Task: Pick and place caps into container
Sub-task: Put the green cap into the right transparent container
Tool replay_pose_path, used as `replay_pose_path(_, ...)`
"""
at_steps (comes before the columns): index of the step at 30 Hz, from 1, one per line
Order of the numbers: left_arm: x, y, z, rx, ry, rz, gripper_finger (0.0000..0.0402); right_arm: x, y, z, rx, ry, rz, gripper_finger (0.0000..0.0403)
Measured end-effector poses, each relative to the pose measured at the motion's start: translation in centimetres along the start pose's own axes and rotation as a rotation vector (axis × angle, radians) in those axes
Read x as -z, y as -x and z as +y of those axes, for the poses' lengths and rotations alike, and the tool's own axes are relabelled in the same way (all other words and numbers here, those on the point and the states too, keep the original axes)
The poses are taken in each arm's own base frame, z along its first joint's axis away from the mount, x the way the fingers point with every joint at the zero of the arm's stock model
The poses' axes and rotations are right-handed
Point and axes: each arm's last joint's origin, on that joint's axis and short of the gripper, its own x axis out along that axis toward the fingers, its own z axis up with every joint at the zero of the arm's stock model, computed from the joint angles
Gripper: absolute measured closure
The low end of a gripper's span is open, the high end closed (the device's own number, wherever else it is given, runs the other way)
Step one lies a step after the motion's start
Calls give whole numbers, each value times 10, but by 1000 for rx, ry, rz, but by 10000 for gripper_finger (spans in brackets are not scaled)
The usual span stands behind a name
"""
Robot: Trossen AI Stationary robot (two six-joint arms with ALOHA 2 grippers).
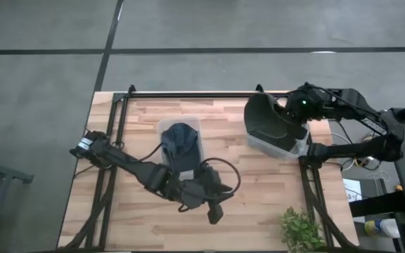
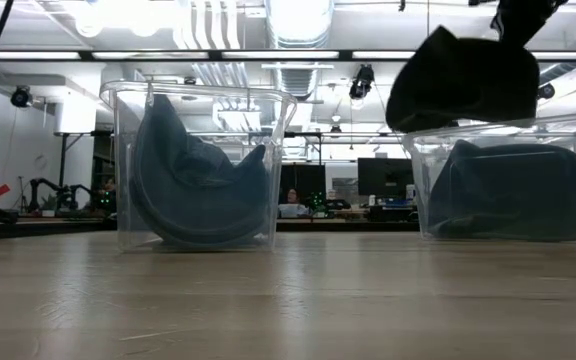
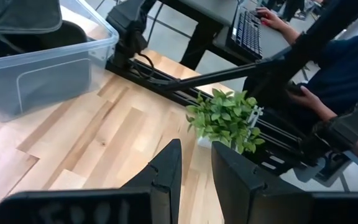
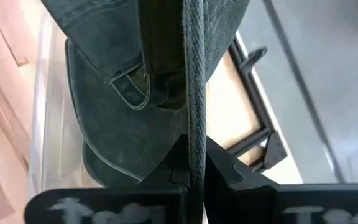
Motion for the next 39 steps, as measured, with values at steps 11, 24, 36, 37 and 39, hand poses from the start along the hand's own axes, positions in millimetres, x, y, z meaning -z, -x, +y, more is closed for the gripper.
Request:
replay_pose_path(11, 7, 5, -9, 24, -7, 12, 321, 13, -33, -12, -134, -110, 134, 394)
replay_pose_path(24, 8, 5, -7, 6, -11, 23, 321, 38, -93, 1, -188, -90, 298, 385)
replay_pose_path(36, 9, 5, -5, -10, -19, 36, 321, 45, -105, 8, -260, -65, 319, 308)
replay_pose_path(37, 9, 5, -5, -11, -19, 36, 321, 44, -104, 7, -255, -65, 314, 298)
replay_pose_path(39, 9, 5, -5, -13, -21, 35, 321, 41, -99, 5, -243, -65, 301, 279)
